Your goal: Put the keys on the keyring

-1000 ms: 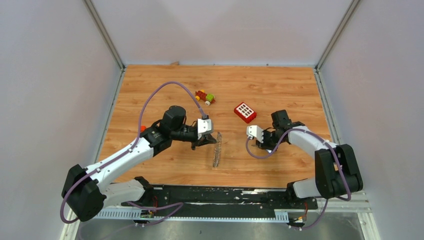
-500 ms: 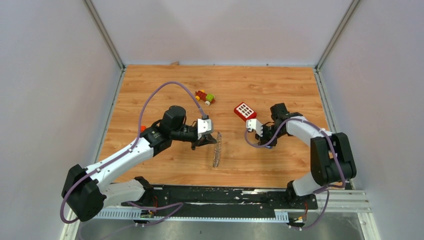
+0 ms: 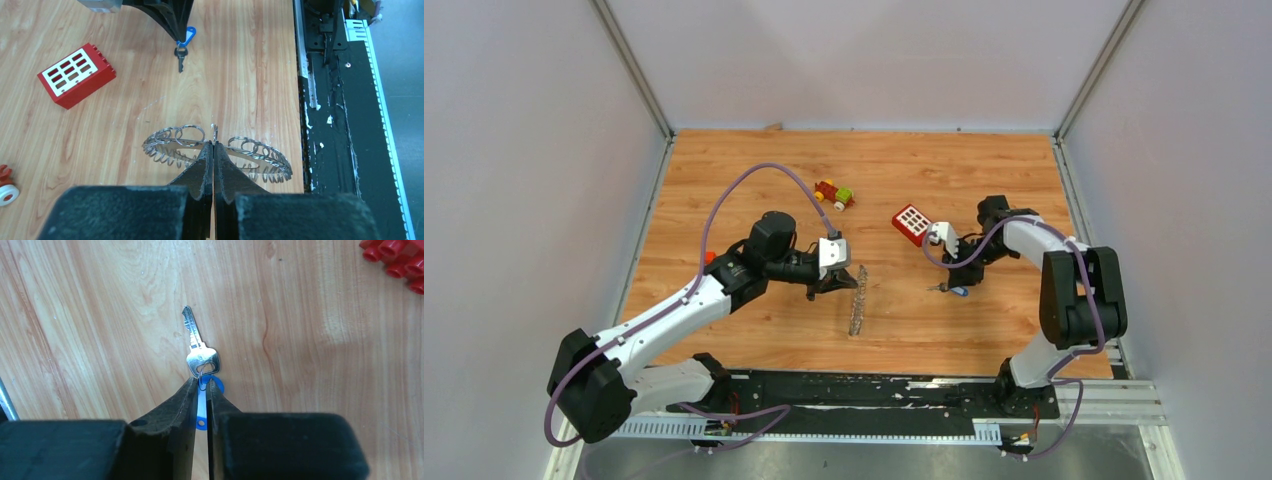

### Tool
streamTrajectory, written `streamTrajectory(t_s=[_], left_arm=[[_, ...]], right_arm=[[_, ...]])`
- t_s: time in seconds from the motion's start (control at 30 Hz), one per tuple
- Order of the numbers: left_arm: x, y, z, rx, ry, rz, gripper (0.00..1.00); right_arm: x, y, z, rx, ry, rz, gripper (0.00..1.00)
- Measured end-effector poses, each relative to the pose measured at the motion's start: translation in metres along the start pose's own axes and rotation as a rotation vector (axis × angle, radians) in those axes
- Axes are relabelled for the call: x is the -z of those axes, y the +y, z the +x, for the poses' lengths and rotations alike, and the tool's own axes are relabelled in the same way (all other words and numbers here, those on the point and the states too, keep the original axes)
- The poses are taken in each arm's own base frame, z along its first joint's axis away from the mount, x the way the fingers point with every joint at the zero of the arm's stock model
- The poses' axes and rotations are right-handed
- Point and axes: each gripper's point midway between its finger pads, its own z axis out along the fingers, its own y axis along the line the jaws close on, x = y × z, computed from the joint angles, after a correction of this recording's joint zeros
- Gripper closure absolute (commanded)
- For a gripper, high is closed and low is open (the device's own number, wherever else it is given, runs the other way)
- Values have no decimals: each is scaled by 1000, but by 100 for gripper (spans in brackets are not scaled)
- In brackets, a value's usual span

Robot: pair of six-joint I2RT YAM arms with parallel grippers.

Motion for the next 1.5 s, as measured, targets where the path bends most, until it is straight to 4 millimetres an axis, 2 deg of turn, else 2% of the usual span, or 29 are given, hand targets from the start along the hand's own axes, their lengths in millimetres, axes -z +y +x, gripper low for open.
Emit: streamTrajectory(t_s=[0.13, 0.63, 0.87, 1.03, 1.5], left_arm=[[0, 0, 0, 0, 0, 0, 100], [0, 0, 0, 0, 0, 0, 100], [0, 0, 0, 0, 0, 0, 100], [0, 0, 0, 0, 0, 0, 100], [0, 0, 1, 1, 2, 1, 100]], right_arm=[[-1, 2, -1, -6, -9, -8, 85], [1, 16, 4, 17, -21, 32, 65], [7, 24, 2, 102, -24, 107, 61], [4, 28, 3, 207, 11, 163, 60], [-3, 5, 10, 308, 109, 183, 60]])
